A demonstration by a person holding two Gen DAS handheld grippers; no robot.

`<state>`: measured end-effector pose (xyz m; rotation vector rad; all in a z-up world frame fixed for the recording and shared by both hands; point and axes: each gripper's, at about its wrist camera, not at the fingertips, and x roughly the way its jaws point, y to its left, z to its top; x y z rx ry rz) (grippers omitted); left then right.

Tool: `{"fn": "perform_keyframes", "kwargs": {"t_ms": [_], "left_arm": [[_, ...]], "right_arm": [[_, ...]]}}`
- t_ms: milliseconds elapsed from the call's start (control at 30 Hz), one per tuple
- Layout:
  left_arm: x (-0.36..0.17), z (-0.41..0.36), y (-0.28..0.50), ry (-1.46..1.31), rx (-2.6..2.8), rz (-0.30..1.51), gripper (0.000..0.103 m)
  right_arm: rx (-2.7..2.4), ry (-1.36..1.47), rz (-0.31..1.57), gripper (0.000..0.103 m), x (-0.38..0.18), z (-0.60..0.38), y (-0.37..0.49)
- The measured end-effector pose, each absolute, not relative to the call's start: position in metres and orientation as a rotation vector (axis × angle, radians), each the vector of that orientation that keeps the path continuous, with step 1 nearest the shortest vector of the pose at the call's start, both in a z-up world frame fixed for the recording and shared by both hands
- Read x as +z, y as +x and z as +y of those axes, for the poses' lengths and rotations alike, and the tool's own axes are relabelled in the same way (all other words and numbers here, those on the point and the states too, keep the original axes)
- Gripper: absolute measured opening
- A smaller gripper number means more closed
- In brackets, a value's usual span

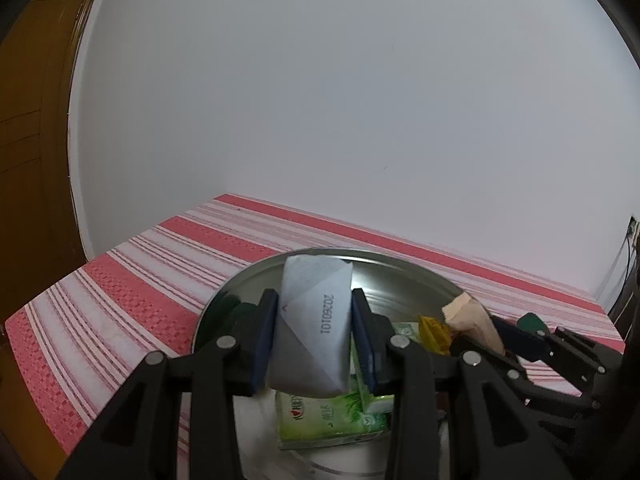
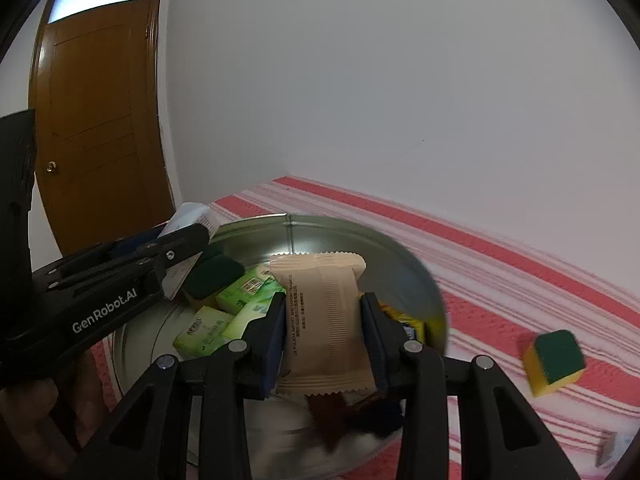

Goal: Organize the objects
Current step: 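Open both grippers to drop the paper packet and pastry into the tin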

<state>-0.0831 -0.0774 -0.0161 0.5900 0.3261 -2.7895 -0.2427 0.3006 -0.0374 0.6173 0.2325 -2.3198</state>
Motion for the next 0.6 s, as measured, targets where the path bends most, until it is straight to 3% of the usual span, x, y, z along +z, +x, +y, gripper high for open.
{"fn": "perform_keyframes", "kwargs": {"t_ms": [67, 100, 133, 167, 200, 233, 333, 433, 600], "left_arm": [[-0.016, -0.079, -0.080, 0.582, -2.774, 0.310, 0.038], [-0.016, -0.080, -0.078, 0.572, -2.771, 0.308, 0.043], [-0.014, -0.080, -0.075, 0.555, -2.765, 0.307, 0.058], [-0.012, -0.079, -0.072, 0.534, -2.759, 0.306, 0.073], [-0.010, -0.079, -0.069, 0.517, -2.752, 0.307, 0.079], [-0.008, -0.077, -0.066, 0.495, -2.745, 0.305, 0.086], [-0.003, -0.071, -0.063, 0.474, -2.744, 0.277, 0.088], [0.000, -0.063, -0.059, 0.453, -2.744, 0.277, 0.102], [0.006, -0.039, -0.064, 0.446, -2.801, 0.259, 0.103]], "right_arm": [[-2.315, 0.619, 0.244, 0.043, -0.038, 0.292, -0.239], [-2.331, 0.604, 0.258, 0.051, -0.039, 0.287, -0.230], [-2.354, 0.587, 0.271, 0.056, -0.037, 0.285, -0.226], [-2.375, 0.569, 0.280, 0.069, -0.034, 0.283, -0.221], [-2.386, 0.555, 0.276, 0.076, -0.032, 0.283, -0.217], [-2.390, 0.544, 0.262, 0.076, -0.030, 0.287, -0.216], [-2.421, 0.540, 0.234, 0.077, -0.025, 0.295, -0.215], [-2.487, 0.520, 0.232, 0.077, -0.024, 0.315, -0.212], [-2.632, 0.534, 0.193, 0.077, -0.023, 0.372, -0.210]]}}
